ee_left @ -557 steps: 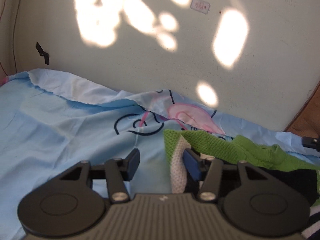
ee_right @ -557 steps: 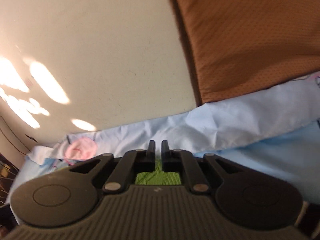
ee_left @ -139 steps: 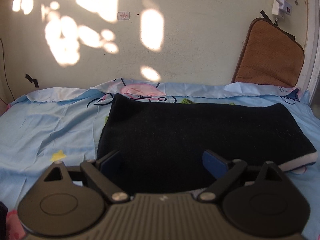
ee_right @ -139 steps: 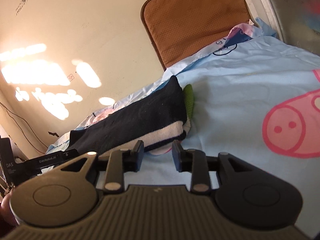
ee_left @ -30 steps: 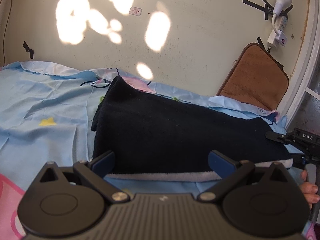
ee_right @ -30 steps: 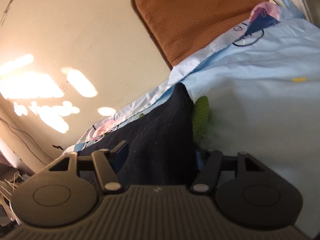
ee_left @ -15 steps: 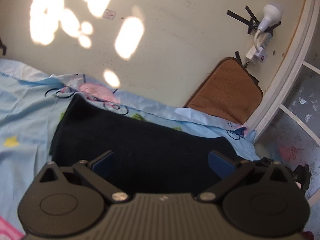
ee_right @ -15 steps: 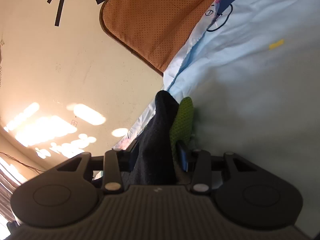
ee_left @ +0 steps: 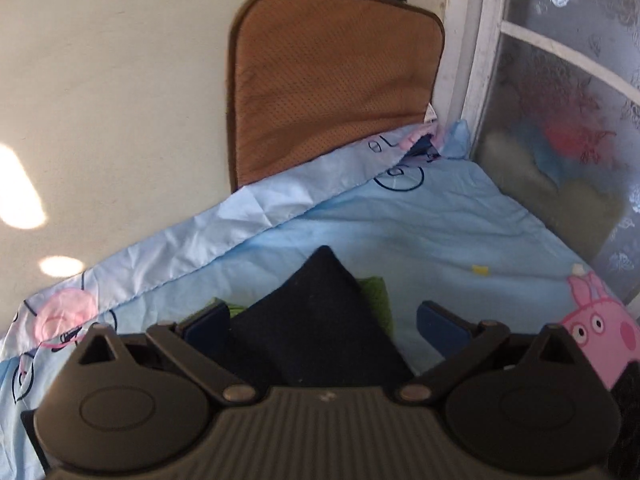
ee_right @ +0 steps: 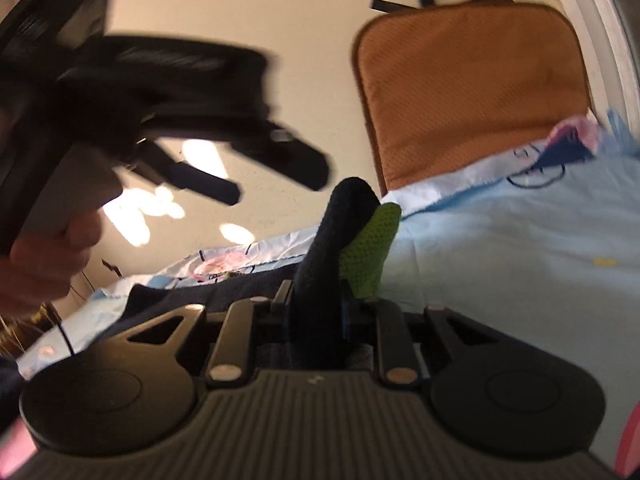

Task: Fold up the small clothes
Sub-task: 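Grasp the same sweater end with the left gripper while the right gripper lifts it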

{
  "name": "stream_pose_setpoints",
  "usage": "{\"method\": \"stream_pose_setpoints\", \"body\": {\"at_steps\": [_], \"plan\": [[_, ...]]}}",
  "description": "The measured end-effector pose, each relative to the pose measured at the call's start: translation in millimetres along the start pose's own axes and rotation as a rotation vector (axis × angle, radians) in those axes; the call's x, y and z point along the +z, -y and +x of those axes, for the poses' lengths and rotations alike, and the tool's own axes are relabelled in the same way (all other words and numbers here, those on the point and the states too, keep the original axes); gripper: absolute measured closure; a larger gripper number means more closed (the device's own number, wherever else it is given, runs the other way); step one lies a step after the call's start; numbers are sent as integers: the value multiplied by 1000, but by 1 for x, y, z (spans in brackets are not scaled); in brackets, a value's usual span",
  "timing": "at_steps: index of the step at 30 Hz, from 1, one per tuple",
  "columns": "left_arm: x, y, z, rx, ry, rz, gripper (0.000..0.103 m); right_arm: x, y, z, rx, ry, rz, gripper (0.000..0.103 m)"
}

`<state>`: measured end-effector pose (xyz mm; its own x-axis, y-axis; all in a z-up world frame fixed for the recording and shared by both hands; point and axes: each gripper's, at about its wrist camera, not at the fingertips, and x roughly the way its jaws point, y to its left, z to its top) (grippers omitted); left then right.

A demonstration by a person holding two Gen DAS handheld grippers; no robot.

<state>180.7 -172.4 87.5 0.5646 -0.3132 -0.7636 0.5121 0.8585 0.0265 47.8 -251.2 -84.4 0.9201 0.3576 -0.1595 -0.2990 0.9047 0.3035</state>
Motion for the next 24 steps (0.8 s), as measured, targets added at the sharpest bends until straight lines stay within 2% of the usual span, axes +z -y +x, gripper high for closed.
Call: {"method": "stream_pose_setpoints", "body": {"at_steps": [3, 6, 7, 8, 9, 11, 12, 13, 14, 16, 19, 22, 24], "plan": [[8, 13, 24, 37, -73, 52, 0, -4, -12, -4, 3, 20, -103, 79], [3, 19, 44, 99, -131, 101, 1, -6, -13, -6, 2, 29, -132, 79], [0, 18, 48, 110, -143, 103, 7, -6, -12, -6, 1, 29, -134, 79], [-2, 17, 52, 111, -159, 103, 26, -6, -11, -6, 0, 29, -135, 78], [-4, 14, 55, 109, -173, 97, 55, -6, -11, -6, 0, 28, -136, 77], [-8, 5, 56, 87, -166, 67, 71, -6, -11, -2, 3, 23, -134, 73], [-10, -1, 55, 69, -153, 46, 76, -6, -12, -2, 7, 25, -131, 66], [-11, -8, 54, 53, -146, 20, 78, -6, -11, -3, 13, 29, -124, 55], [-12, -12, 53, 41, -139, 0, 79, -6, -10, -4, 23, 34, -116, 49], [-13, -21, 48, 21, -124, -42, 80, -6, -8, -5, 28, 36, -97, 26], [-15, -35, 39, -11, -93, -108, 80, -6, -2, 2, 19, -12, -58, 20], [-18, -48, 31, -40, -60, -162, 80, -6, 10, 17, 31, -111, 12, 19], [-21, -56, 25, -51, -40, -192, 80, -7, 15, 16, 37, -101, 48, 20]]}}
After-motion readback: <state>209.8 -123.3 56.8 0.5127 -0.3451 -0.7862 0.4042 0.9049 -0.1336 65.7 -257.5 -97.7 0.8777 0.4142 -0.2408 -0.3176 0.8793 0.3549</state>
